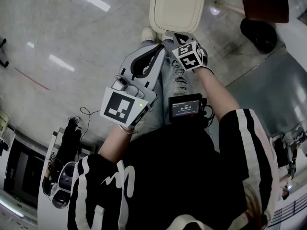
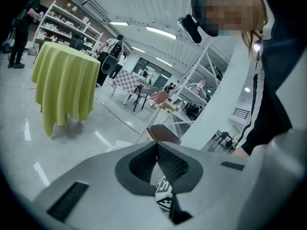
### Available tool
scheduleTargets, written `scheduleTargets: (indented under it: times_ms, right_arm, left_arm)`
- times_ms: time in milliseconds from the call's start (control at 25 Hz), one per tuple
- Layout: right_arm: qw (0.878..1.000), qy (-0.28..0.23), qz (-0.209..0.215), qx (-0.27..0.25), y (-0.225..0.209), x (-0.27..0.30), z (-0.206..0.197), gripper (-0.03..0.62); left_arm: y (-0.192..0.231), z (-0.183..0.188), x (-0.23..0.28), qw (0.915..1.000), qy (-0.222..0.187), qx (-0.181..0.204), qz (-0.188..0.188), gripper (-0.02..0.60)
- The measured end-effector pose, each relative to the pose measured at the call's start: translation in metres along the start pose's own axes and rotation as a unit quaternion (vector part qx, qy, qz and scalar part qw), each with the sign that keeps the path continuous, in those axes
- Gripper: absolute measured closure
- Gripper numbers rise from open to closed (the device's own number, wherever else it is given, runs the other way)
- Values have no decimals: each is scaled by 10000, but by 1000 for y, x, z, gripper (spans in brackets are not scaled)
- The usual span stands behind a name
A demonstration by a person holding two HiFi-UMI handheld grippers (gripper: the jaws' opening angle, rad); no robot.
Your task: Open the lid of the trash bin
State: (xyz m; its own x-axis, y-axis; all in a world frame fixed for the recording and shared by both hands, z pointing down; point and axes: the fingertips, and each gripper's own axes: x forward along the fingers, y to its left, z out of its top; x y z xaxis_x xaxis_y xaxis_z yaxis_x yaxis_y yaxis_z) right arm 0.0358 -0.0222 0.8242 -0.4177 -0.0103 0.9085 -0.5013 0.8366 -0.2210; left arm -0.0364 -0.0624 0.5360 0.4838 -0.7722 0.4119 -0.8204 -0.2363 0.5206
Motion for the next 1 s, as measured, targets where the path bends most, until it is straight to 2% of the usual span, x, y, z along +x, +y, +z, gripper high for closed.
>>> scheduleTargets:
  times_ms: [280, 520, 680, 840, 1000]
  right_arm:
    - [9996, 262, -59, -100, -3, 9, -14, 590]
    - [9990, 319, -26, 299, -3, 12, -14, 590]
    - [9991, 402, -62, 73, -1, 12, -16, 589]
    - [9990, 426, -34, 118, 0, 13, -16, 589]
    - [9986, 376, -223, -312, 2, 14, -16, 589]
  left_arm:
    - [0, -1, 1, 10000, 29, -4, 14, 574]
    - [1, -2, 2, 10000, 35, -49, 13, 574]
    - [-1, -3, 3, 10000, 43, -56, -11, 574]
    - [-1, -3, 3, 10000, 39, -76, -3, 574]
    - [-2, -3, 4, 10000, 46, -58, -35, 574]
